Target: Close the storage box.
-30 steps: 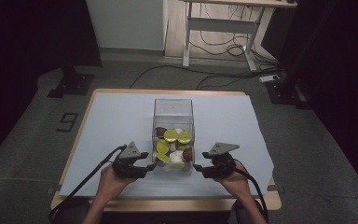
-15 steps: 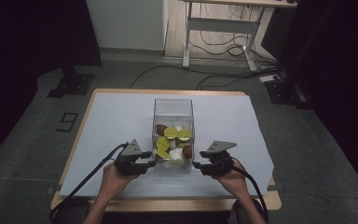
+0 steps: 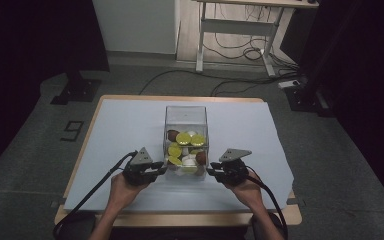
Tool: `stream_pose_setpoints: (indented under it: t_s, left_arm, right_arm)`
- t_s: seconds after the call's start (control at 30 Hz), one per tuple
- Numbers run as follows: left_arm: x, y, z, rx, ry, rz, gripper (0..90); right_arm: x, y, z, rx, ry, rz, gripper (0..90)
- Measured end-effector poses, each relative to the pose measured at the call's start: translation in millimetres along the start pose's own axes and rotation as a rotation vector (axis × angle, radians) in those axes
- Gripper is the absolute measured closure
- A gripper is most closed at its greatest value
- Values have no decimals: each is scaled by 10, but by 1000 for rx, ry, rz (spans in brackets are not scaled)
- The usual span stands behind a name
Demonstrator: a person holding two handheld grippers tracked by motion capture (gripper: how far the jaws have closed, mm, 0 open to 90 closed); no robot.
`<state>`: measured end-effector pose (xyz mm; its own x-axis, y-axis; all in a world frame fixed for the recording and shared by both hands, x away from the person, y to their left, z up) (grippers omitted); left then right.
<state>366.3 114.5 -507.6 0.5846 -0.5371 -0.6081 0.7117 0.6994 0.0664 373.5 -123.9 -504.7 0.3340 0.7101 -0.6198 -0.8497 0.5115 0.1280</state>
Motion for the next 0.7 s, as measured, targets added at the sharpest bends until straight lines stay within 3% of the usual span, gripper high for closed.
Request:
stream_pose_setpoints:
  t_s: [0.33,0.7]
  left_arm:
    - [31,51,21,-21,-1,-9,761]
    - [80,103,57,-34,-4,7,773]
  right_arm:
    - [17,-7,35,-3,0,-15,808]
    - [-7,2,60,-4,-7,-9,844]
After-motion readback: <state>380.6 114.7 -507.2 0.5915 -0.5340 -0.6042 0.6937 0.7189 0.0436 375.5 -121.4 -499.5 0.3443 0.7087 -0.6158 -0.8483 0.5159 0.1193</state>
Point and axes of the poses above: each handheld gripper's, and its own axes: x roughly forward along the jaws, z roughly out of its top, y roughly to its left, the point moved 7 cm from there along x, roughly forward along the jaws, and after that the axes turned 10 degrees about z, right-handed, at the moved point
